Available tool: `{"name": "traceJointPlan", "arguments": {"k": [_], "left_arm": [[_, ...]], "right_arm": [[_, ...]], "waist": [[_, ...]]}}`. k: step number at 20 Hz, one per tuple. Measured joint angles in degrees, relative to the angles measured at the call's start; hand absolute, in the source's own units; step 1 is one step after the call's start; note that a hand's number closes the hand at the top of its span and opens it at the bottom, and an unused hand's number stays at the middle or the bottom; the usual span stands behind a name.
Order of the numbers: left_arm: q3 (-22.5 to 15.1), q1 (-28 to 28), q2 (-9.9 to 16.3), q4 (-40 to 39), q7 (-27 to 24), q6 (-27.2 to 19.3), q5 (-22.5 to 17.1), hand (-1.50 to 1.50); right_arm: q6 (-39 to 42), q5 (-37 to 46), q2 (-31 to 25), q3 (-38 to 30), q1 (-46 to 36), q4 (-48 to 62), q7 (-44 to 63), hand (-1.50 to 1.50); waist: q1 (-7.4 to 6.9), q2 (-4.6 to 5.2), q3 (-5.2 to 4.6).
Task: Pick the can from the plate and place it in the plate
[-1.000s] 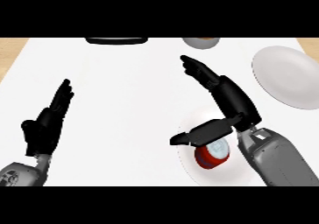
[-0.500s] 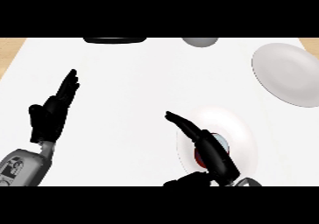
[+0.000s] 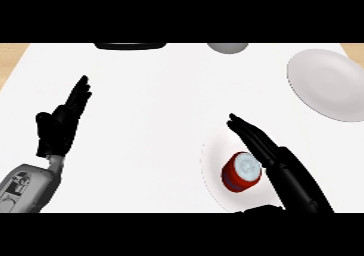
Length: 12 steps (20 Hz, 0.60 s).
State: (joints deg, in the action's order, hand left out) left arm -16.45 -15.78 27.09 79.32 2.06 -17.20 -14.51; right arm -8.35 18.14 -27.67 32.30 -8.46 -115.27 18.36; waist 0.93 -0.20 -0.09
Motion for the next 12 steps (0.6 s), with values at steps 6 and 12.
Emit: {"name": "traceJointPlan", "arguments": {"k": [6, 12], "left_arm": [[0.12, 0.4, -0.51, -0.17, -0.41, 0.71, 0.49, 0.0], [0.93, -0.81, -1.71, -1.28, 0.14, 1.7, 1.78, 0.0]], "right_arm": [[14.24, -4.74, -8.88, -2.94, -4.32, -6.49, 15.84, -1.5], [25.12, -12.19, -10.51, -5.97, -9.48, -7.11, 27.15, -1.5]], "waist": [[-0.52, 0.01, -0.07], [-0.9, 0.17, -0.01]]}}
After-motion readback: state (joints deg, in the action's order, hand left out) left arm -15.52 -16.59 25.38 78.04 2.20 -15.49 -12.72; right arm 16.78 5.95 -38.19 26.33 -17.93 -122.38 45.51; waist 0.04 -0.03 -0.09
